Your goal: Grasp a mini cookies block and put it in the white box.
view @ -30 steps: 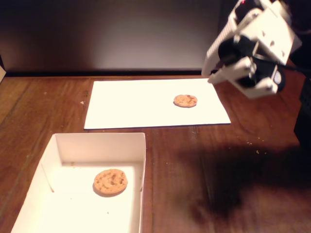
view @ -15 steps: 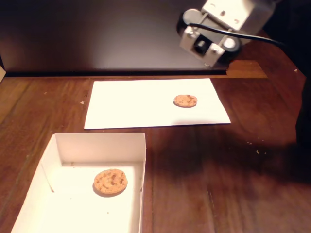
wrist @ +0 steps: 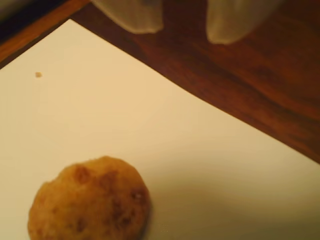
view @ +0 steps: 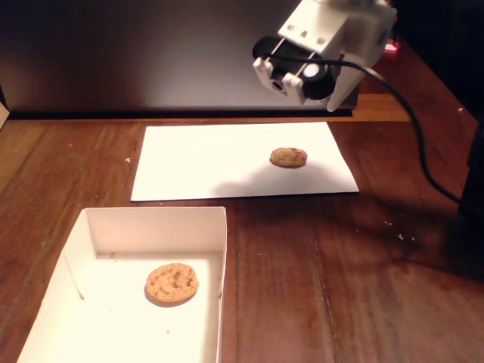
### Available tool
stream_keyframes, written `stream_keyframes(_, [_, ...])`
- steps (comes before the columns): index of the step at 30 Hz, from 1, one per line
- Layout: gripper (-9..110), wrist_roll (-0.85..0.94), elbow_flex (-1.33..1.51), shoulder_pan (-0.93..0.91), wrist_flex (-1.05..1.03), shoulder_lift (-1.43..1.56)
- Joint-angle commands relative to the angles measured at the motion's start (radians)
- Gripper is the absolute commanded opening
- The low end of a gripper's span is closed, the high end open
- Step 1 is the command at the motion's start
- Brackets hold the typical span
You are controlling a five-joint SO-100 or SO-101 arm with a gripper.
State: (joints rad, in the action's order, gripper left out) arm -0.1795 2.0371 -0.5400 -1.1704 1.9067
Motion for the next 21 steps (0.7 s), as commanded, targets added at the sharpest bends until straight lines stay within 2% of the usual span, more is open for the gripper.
stream_keyframes(1, [4,-0.011,-0.129,-0.003,0.005,-0.035])
stream_keyframes(5, [9,-0.017,-0.15,0.009,0.026,-0.124])
stream_keyframes(13, [30,-0.002,-0.183,0.021,0.063,-0.249])
stream_keyframes(21, [34,-0.009,-0.258,0.021,0.055,-0.362])
